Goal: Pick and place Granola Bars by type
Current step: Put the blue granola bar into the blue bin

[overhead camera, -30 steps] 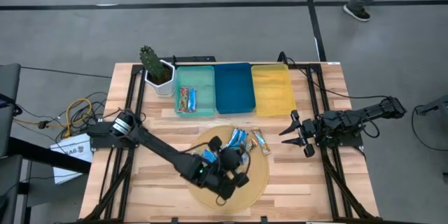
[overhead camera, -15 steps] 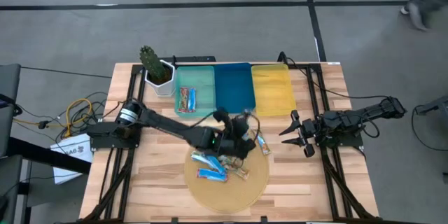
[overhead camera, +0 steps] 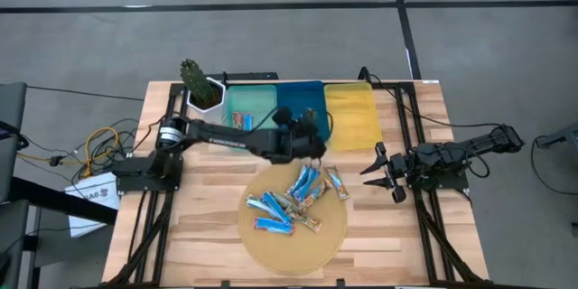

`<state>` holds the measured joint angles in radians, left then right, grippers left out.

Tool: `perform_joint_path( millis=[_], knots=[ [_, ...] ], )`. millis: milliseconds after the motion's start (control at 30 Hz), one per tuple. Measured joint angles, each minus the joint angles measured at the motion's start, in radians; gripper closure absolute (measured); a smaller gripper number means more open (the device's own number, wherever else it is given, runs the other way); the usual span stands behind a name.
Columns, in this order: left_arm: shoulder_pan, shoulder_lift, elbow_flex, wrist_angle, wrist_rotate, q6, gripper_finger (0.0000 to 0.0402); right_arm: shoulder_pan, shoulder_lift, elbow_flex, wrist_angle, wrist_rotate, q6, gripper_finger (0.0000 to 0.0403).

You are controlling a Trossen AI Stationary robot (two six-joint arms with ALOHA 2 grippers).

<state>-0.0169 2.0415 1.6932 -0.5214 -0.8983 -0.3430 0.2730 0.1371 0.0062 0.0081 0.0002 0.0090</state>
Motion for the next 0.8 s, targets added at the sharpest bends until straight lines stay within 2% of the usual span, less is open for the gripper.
perform_joint_path(
  millis=[100,367,567,800],
  knots=[
    [0.052,0.0,0.0,-0.051,0.036,-0.028,0.04,0.0,0.0,0.0,0.0,0.0,0.0,0.0268],
    [0.174,0.0,0.0,-0.175,0.053,-0.13,0.04,0.0,0.0,0.0,0.0,0.0,0.0,0.0269],
    [0.238,0.004,-0.001,-0.2,0.212,-0.176,0.04,0.0,0.0,0.0,0.0,0.0,0.0,0.027],
    [0.266,0.022,-0.027,-0.183,0.331,-0.185,0.04,0.0,0.0,0.0,0.0,0.0,0.0,0.0269]
  ],
)
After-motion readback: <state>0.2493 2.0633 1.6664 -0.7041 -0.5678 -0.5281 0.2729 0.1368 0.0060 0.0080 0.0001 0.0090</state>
